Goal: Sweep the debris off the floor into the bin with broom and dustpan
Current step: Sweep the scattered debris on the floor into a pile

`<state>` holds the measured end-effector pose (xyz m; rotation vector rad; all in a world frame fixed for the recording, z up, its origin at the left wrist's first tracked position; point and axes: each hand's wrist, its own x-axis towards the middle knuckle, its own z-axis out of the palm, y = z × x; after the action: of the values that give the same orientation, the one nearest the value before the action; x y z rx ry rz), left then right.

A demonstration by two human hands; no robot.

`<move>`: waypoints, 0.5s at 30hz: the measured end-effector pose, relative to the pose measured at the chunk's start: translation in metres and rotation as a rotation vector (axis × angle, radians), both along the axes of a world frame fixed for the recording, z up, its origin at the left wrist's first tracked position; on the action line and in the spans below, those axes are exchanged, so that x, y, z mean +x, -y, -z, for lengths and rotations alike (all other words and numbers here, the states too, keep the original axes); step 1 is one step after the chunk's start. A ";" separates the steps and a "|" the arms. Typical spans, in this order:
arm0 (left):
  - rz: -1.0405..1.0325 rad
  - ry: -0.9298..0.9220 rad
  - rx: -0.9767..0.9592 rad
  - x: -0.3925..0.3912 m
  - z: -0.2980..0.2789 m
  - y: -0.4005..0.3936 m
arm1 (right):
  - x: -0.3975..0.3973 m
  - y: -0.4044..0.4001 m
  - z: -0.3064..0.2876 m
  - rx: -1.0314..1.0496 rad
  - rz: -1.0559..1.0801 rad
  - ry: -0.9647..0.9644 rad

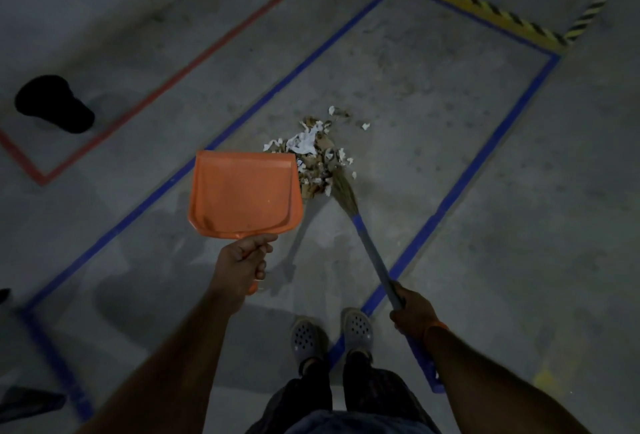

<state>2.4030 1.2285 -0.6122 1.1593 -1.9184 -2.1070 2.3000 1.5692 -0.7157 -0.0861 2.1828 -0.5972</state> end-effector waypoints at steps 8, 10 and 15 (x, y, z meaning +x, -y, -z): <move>0.040 -0.068 -0.014 -0.042 -0.010 0.009 | -0.062 -0.028 -0.027 0.043 0.043 -0.129; 0.039 -0.070 -0.005 -0.056 -0.010 0.010 | -0.092 -0.028 -0.030 0.036 0.052 -0.132; 0.017 -0.102 -0.018 -0.108 -0.013 0.012 | -0.182 -0.027 -0.032 0.087 -0.050 -0.177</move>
<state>2.2954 1.2164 -0.5992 1.0146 -1.9047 -2.1083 2.1184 1.5958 -0.6836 -0.1518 2.3678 -0.4817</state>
